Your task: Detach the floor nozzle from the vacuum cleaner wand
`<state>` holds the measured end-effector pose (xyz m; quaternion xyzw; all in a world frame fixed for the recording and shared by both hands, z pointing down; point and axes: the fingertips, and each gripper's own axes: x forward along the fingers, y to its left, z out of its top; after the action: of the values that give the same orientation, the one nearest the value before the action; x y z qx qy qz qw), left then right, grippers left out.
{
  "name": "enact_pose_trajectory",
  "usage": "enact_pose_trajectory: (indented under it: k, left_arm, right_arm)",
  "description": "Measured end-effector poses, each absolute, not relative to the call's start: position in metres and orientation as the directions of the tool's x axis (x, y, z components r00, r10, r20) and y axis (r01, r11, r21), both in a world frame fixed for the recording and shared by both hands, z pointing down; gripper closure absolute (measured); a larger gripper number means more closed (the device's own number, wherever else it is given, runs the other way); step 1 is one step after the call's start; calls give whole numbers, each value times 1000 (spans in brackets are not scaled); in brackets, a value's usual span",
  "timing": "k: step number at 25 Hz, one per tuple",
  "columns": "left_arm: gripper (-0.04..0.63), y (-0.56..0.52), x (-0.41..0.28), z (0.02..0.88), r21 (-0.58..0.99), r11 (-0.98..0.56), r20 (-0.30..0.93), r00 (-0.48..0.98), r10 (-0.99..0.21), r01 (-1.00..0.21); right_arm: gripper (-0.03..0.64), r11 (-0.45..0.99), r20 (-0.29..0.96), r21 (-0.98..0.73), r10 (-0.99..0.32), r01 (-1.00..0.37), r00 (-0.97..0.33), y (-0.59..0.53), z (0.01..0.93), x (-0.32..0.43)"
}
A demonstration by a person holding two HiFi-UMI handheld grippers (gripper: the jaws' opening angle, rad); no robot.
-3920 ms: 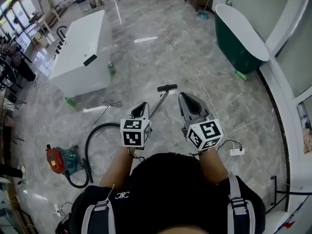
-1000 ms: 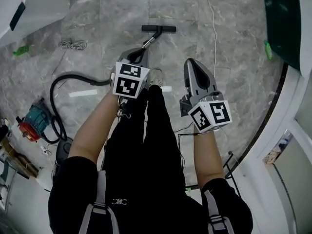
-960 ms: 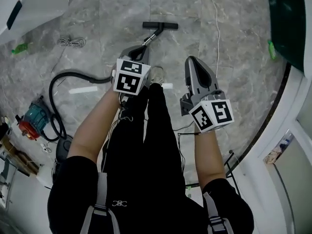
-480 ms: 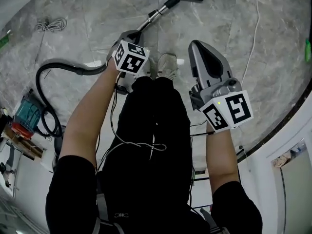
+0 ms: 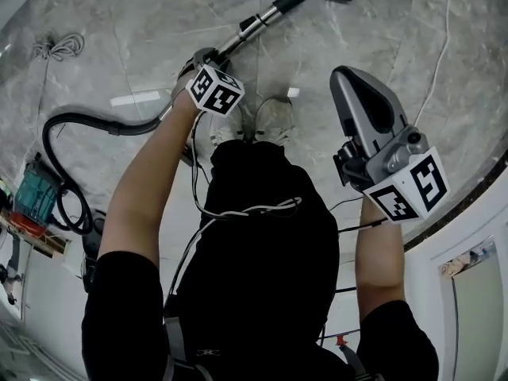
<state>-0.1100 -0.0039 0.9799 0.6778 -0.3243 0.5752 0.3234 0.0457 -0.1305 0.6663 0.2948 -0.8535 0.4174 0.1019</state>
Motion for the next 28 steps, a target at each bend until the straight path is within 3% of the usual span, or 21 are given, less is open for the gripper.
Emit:
enact_pose_trajectory:
  k: [7,11,21,28]
  left_arm:
    - [433,8,-121,1009,77,-643,997,74,32,-762]
    - [437,19,-112,978,222,-623,975,178,133,-750]
    - [437,30,-52,787,358,-651,888,460,15,-669]
    - [437,48,-13,706,413,-622,840,542,-21,-665]
  right_arm:
    - [602,497,559,-506,-433,-705,-707,-134,687,48]
    - [603,441,589,-527,-426,-726,-687,-120,676,46]
    - [603,276,610,-593,-458,-756,-646,-87,611,69]
    - [599,235,443,-715,-575,-658,-688,-88,550,88]
